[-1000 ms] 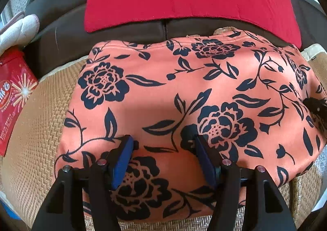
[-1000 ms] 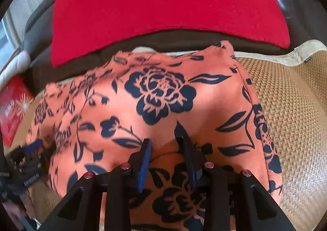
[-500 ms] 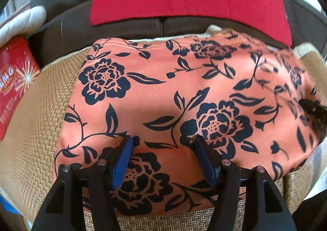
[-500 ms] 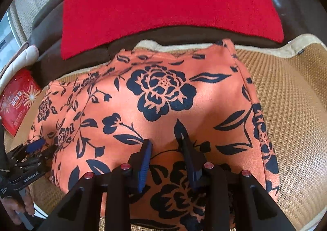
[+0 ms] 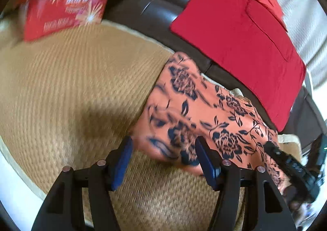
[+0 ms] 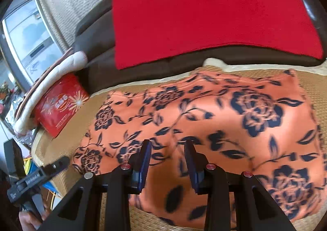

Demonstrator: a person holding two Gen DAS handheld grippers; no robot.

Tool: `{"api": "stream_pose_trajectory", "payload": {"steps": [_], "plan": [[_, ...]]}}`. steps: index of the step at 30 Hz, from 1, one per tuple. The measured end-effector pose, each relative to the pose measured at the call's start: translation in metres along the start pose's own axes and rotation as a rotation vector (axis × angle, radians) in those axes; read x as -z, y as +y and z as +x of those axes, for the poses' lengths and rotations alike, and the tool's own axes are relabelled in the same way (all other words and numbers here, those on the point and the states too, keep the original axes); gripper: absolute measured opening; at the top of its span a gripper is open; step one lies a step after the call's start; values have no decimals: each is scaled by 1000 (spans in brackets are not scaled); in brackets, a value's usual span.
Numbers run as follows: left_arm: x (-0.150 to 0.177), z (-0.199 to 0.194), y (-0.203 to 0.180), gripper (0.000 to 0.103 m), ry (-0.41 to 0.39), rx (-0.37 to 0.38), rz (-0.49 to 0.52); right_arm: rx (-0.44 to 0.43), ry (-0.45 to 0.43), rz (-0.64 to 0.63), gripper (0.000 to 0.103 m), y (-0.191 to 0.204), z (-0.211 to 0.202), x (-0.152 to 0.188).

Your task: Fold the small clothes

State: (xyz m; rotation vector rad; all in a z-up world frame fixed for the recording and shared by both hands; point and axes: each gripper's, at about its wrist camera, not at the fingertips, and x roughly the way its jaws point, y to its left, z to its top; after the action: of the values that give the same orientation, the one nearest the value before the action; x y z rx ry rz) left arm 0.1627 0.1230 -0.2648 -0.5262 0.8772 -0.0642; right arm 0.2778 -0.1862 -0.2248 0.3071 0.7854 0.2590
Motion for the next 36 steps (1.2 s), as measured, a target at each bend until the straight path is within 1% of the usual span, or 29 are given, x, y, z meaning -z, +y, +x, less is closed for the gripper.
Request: {"api": "stream_pose_trajectory", "payload": {"steps": [1, 3, 4, 7, 8, 11, 12, 13, 14, 15, 16, 19, 20, 21, 23, 25, 27, 28, 29, 31, 32, 33, 34, 35, 36], "plan": [[3, 1, 4, 64, 15, 12, -20, 13, 19, 6, 37, 2, 2, 6], [6, 4, 6, 64, 39, 33, -53, 70, 93, 46, 36, -5, 17, 14], [8, 7, 9, 64, 48, 35, -63, 76, 108, 76, 36, -12, 22, 16], [9, 11, 11, 64, 59, 64, -91, 37, 88, 102, 36, -16, 16, 13], [8, 14, 10, 64, 58, 79, -102, 23, 72, 104, 38, -15, 12, 13], [4, 19, 6, 64, 54, 79, -114, -66, 21, 70, 37, -6, -2, 10], [3, 22, 5, 64, 55, 79, -119, -90, 19, 58, 37, -3, -1, 11], [2, 23, 5, 64, 53, 81, -125, -104, 38, 57, 37, 0, 1, 13], [1, 24, 5, 64, 50, 83, -129, -101, 82, 64, 36, 1, 11, 17], [0, 25, 4, 64, 43, 83, -129, -84, 146, 71, 34, 0, 25, 23], [-1, 26, 2, 63, 35, 84, -126, -93, 175, 74, 32, -1, 33, 26], [-2, 26, -1, 62, 12, 93, -109, -84, 183, 52, 28, 3, 35, 26], [-2, 26, -4, 55, 6, 89, -91, -77, 184, 49, 22, 3, 36, 27], [-3, 27, -7, 47, 3, 74, -73, -66, 187, 46, 20, 2, 38, 28], [-3, 30, -4, 47, 5, 74, -89, -76, 198, 72, 12, -6, 37, 29], [-2, 36, -1, 50, 20, 88, -129, -102, 211, 121, 7, -19, 39, 29], [-3, 38, 1, 63, 17, 116, -156, -138, 222, 168, 5, -27, 38, 29], [-3, 38, -1, 66, 14, 127, -159, -147, 225, 175, 4, -29, 38, 29], [-4, 38, -3, 68, 10, 129, -155, -147, 226, 169, 4, -29, 39, 29], [-3, 41, -8, 66, 4, 119, -127, -133, 221, 144, 4, -25, 39, 30], [-3, 41, -9, 61, 0, 118, -125, -129, 217, 137, 4, -24, 38, 30], [-3, 42, -9, 42, -3, 122, -125, -128, 215, 135, 4, -24, 38, 31], [-4, 43, -10, 33, -1, 119, -121, -131, 215, 136, 4, -24, 38, 31], [-5, 44, -11, 27, 1, 110, -113, -136, 217, 140, 4, -25, 39, 31], [-6, 44, -12, 24, 0, 106, -107, -142, 218, 144, 4, -26, 39, 31]]}}
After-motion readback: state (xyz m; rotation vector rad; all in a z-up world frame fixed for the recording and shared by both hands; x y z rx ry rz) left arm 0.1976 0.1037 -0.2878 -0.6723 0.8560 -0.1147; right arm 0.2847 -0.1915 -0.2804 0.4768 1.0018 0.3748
